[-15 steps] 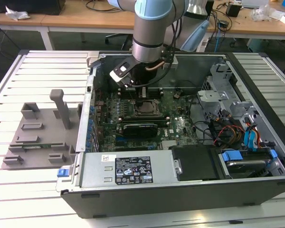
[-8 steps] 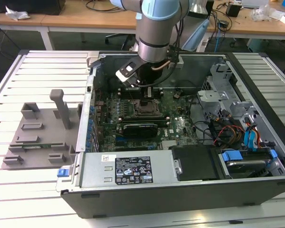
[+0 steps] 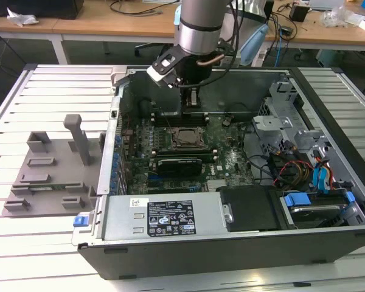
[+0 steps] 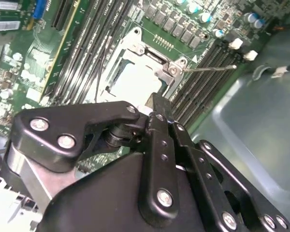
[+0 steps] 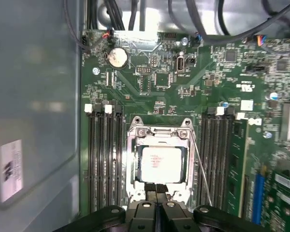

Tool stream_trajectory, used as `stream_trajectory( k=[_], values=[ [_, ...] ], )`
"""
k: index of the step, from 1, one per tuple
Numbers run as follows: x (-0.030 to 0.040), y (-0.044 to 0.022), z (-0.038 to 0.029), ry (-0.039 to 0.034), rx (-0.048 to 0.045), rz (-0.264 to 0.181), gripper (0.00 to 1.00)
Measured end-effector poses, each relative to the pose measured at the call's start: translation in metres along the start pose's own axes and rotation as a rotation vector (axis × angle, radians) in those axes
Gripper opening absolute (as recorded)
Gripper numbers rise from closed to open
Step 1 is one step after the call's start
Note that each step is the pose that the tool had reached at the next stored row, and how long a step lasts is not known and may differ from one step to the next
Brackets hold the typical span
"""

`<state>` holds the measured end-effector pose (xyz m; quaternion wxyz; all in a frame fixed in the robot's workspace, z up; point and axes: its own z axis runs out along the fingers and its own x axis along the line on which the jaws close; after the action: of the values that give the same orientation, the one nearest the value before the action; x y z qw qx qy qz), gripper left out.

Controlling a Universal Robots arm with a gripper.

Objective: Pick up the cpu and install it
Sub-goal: 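Close the cpu cover, then install the first cpu locking lever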

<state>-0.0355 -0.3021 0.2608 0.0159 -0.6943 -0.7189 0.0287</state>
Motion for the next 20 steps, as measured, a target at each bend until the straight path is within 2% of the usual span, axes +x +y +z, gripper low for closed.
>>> stream_trajectory(
  k=[7, 12, 20],
  values=[
    [0.0, -0.0001, -0.0017, 0.0012, -0.0001, -0.002, 0.11],
    [0.0, -0.0001, -0.0017, -0.0077, -0.0024, -0.141, 0.11],
    [0.0, -0.0001, -0.0017, -0.0166, -0.0047, -0.283, 0.11]
  ],
)
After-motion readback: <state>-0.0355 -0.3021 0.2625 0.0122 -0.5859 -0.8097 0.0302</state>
